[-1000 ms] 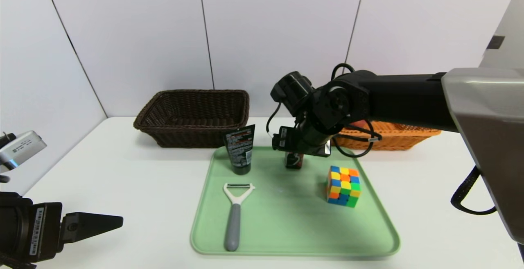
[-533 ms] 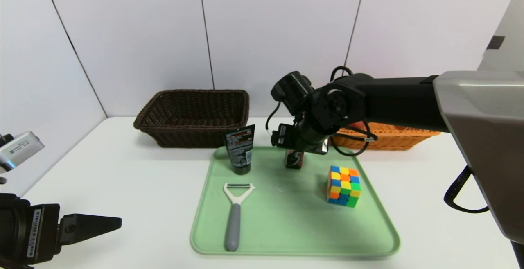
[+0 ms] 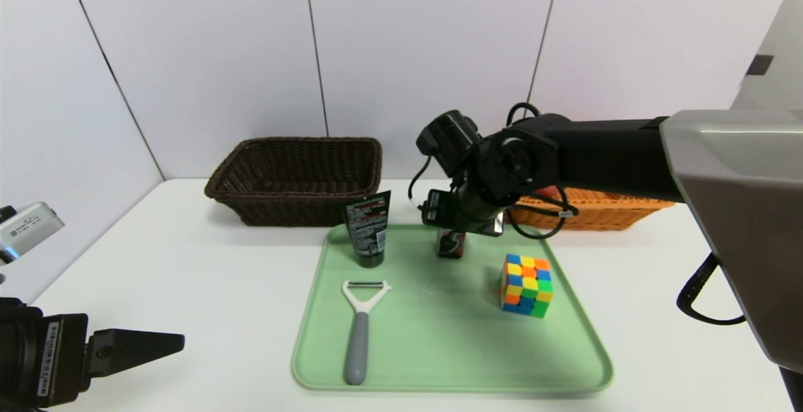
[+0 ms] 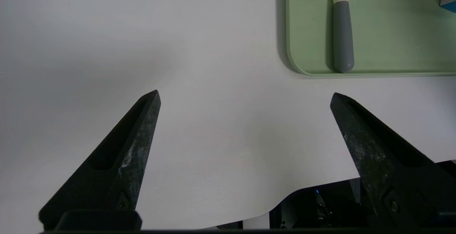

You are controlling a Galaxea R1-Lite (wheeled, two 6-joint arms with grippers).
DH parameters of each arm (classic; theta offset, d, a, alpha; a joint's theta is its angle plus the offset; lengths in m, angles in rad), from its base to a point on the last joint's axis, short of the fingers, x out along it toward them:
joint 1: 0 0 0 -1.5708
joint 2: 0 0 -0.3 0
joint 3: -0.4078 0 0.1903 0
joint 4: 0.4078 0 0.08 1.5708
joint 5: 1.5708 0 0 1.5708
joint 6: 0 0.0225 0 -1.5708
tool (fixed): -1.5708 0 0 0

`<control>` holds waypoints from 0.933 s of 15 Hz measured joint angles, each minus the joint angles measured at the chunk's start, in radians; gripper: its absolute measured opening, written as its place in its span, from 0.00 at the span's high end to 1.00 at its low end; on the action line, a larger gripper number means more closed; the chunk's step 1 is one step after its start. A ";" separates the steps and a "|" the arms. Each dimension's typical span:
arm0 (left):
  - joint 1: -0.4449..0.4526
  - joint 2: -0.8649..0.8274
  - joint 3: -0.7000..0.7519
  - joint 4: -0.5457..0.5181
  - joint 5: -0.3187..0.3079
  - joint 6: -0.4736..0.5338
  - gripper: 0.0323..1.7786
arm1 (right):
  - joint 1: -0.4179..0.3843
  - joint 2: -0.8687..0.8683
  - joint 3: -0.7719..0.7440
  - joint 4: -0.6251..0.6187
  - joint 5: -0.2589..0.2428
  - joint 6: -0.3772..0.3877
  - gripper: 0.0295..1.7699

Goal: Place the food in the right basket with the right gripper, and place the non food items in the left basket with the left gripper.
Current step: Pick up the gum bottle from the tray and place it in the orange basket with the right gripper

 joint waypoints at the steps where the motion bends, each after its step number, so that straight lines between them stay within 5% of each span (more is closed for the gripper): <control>1: 0.000 -0.002 0.003 0.000 0.000 0.000 0.05 | 0.000 0.001 0.000 0.000 0.001 -0.001 0.33; 5: 0.000 -0.014 0.016 0.001 0.000 -0.001 0.05 | 0.000 0.002 0.000 0.000 0.002 0.001 0.58; 14: 0.000 -0.043 0.034 0.007 0.000 -0.003 0.05 | 0.005 -0.070 0.001 0.011 0.013 0.052 0.58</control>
